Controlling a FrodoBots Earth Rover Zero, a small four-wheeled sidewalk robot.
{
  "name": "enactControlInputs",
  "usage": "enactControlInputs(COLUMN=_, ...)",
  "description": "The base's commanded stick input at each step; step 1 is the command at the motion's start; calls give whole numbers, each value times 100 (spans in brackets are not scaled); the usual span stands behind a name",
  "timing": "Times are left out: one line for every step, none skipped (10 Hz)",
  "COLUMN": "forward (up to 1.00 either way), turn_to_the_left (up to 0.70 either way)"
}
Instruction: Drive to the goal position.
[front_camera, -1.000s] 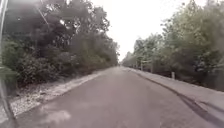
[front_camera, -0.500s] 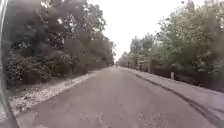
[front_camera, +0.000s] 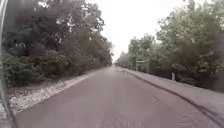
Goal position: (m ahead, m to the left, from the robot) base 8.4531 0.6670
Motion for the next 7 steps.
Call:
enactControlInputs(forward=70, turn_to_the_left=0)
enactControlInputs(forward=70, turn_to_the_left=0)
enactControlInputs(forward=70, turn_to_the_left=0)
enactControlInputs(forward=70, turn_to_the_left=0)
enactControlInputs(forward=70, turn_to_the_left=0)
enactControlInputs(forward=70, turn_to_the_left=-7)
enactControlInputs(forward=70, turn_to_the_left=-14)
